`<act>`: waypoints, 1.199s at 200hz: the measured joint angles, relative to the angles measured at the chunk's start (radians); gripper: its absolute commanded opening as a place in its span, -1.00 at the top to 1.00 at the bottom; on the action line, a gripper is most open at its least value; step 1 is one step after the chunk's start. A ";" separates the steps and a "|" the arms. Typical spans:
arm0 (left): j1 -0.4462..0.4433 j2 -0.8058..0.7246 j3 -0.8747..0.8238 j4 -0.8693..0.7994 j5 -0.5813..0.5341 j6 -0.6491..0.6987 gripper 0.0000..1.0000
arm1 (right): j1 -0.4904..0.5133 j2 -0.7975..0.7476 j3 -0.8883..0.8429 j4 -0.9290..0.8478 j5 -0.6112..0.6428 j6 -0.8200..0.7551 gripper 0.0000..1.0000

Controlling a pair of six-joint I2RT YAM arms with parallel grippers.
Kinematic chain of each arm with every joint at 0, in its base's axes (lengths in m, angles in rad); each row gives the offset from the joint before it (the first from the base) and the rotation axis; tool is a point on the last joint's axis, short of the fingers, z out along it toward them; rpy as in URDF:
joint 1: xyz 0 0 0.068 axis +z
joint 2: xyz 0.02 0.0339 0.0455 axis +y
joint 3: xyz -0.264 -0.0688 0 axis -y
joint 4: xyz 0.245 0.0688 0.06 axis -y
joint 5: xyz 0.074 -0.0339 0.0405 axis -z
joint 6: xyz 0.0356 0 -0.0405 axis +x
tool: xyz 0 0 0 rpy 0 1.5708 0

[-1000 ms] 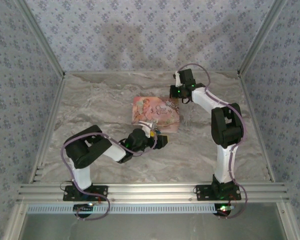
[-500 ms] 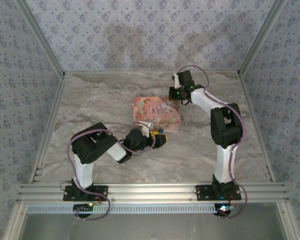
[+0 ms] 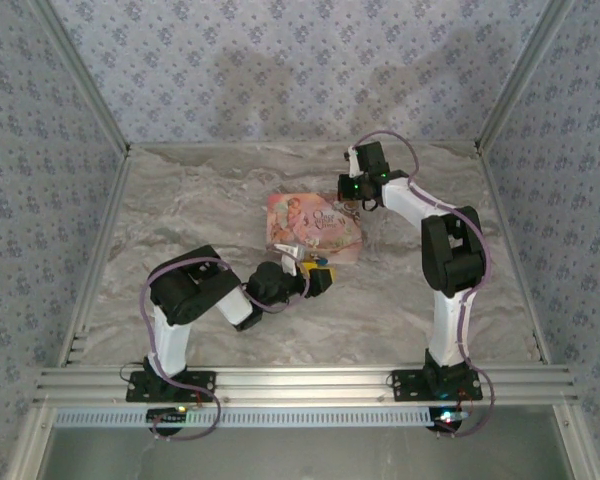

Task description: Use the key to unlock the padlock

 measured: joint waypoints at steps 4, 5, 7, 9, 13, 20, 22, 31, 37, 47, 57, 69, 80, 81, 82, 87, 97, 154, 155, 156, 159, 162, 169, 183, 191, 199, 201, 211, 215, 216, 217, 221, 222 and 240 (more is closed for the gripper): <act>0.000 0.000 0.000 0.000 0.001 0.000 -0.52 | 0.000 0.000 -0.001 0.002 0.000 0.000 1.00; 0.000 0.000 0.000 0.000 0.001 0.000 -0.52 | 0.000 -0.001 -0.002 0.003 0.000 0.000 1.00; 0.000 0.000 0.000 0.000 0.001 0.000 -0.51 | 0.000 -0.001 -0.002 0.004 0.000 0.000 1.00; 0.000 0.000 0.000 -0.001 0.002 0.000 -0.51 | 0.000 -0.001 -0.002 0.005 0.000 0.000 1.00; 0.000 0.000 0.001 -0.001 0.005 0.000 -0.50 | 0.000 -0.002 -0.003 0.005 0.000 0.000 1.00; -0.002 0.000 0.002 -0.001 0.010 0.000 -0.50 | 0.001 -0.002 -0.005 0.007 0.000 0.000 1.00; -0.001 0.000 0.002 -0.002 0.011 0.000 -0.50 | 0.001 -0.002 -0.005 0.008 0.000 0.000 1.00; -0.005 0.001 0.005 -0.002 0.019 0.000 -0.50 | 0.001 -0.002 -0.008 0.013 0.000 0.000 1.00; -0.008 0.002 0.009 -0.002 0.025 0.000 -0.50 | 0.001 -0.002 -0.009 0.015 0.000 0.000 1.00; -0.014 0.003 0.013 -0.002 0.032 0.000 -0.51 | 0.002 -0.002 -0.009 0.019 0.000 0.000 1.00; -0.022 0.008 0.017 -0.001 0.038 0.001 -0.54 | 0.003 -0.002 -0.010 0.021 0.000 0.000 1.00; -0.029 0.013 0.022 0.002 0.039 0.005 -0.59 | 0.003 -0.002 -0.010 0.021 0.000 0.000 1.00; -0.033 0.016 0.027 0.002 0.037 0.004 -0.60 | 0.003 -0.003 -0.010 0.021 0.000 0.000 1.00; -0.033 0.016 0.027 0.002 0.037 0.004 -0.61 | 0.003 -0.003 -0.010 0.021 0.000 0.000 1.00; -0.033 0.016 0.027 0.002 0.037 0.004 -0.61 | 0.003 -0.003 -0.011 0.021 0.000 0.000 1.00; -0.033 0.016 0.028 0.003 0.035 0.004 -0.63 | 0.003 -0.003 -0.011 0.021 0.000 0.000 1.00; -0.036 0.017 0.029 0.004 0.028 0.002 -0.66 | 0.003 -0.003 -0.011 0.021 0.000 0.000 1.00; -0.064 0.031 0.028 0.026 -0.091 -0.020 -0.69 | 0.004 -0.006 -0.017 0.029 0.000 0.000 1.00; -0.064 0.031 0.027 0.026 -0.094 -0.020 -0.69 | 0.004 -0.006 -0.017 0.029 0.000 0.000 1.00; -0.064 0.031 0.027 0.027 -0.096 -0.020 -0.70 | 0.004 -0.006 -0.017 0.029 0.000 0.000 1.00; -0.066 0.031 0.025 0.030 -0.108 -0.023 -0.70 | 0.004 -0.006 -0.017 0.029 0.000 0.000 1.00; -0.068 0.031 0.023 0.032 -0.117 -0.023 -0.70 | 0.004 -0.006 -0.017 0.028 0.000 0.000 1.00; -0.070 0.031 0.018 0.039 -0.141 -0.025 -0.71 | 0.005 -0.007 -0.019 0.028 0.000 0.000 1.00; -0.071 0.031 0.013 0.048 -0.169 -0.026 -0.71 | 0.007 -0.009 -0.022 0.028 0.000 0.000 1.00; -0.071 0.031 0.012 0.050 -0.175 -0.025 -0.70 | 0.008 -0.011 -0.023 0.028 0.000 0.000 1.00; -0.071 0.031 0.012 0.050 -0.177 -0.020 -0.67 | 0.008 -0.011 -0.024 0.028 0.000 0.000 1.00; -0.071 0.031 0.012 0.050 -0.177 -0.018 -0.67 | 0.008 -0.011 -0.024 0.028 0.000 0.000 1.00; -0.071 0.031 0.012 0.048 -0.172 -0.010 -0.63 | 0.008 -0.011 -0.024 0.028 0.000 0.000 1.00; -0.070 0.031 0.012 0.047 -0.167 -0.006 -0.62 | 0.008 -0.011 -0.024 0.029 0.000 0.000 1.00; -0.070 0.031 0.012 0.047 -0.166 -0.006 -0.61 | 0.008 -0.011 -0.024 0.029 0.000 0.000 1.00; -0.070 0.031 0.012 0.047 -0.165 -0.005 -0.61 | 0.008 -0.011 -0.025 0.029 0.000 0.000 1.00; -0.069 0.031 0.012 0.045 -0.159 0.000 -0.60 | 0.008 -0.011 -0.025 0.029 0.000 0.000 1.00; -0.069 0.031 0.012 0.045 -0.158 0.000 -0.60 | 0.008 -0.011 -0.025 0.029 0.000 0.000 1.00; -0.063 0.026 0.011 0.040 -0.122 0.011 -0.53 | 0.008 -0.013 -0.029 0.033 0.000 0.000 1.00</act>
